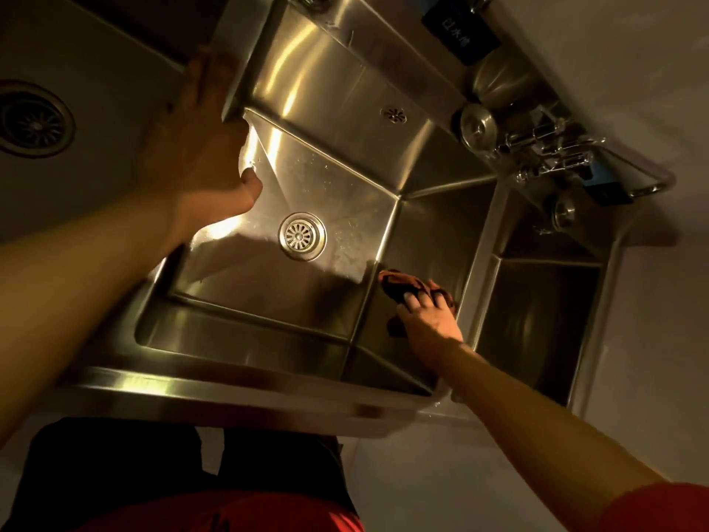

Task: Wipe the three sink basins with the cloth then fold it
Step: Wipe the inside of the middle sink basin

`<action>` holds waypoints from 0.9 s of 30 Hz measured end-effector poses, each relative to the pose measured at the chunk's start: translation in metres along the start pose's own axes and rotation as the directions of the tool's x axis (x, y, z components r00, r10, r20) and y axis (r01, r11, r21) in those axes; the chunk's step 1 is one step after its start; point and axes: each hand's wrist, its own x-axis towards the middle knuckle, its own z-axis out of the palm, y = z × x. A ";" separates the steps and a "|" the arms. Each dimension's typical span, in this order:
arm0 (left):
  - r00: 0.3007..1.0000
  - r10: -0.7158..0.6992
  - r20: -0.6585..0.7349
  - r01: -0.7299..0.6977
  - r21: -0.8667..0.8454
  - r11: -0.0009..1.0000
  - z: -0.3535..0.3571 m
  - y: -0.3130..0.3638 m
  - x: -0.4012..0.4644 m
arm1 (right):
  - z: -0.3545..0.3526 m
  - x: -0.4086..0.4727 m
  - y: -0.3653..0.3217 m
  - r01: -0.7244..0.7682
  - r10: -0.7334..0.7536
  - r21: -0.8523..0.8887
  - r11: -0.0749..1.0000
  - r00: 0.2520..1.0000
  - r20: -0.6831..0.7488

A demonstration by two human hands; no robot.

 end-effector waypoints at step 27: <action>0.998 -0.028 -0.061 0.026 -0.026 0.999 -0.001 0.001 -0.002 | -0.315 0.150 -0.019 0.211 -0.342 -0.269 0.940 0.559 -0.755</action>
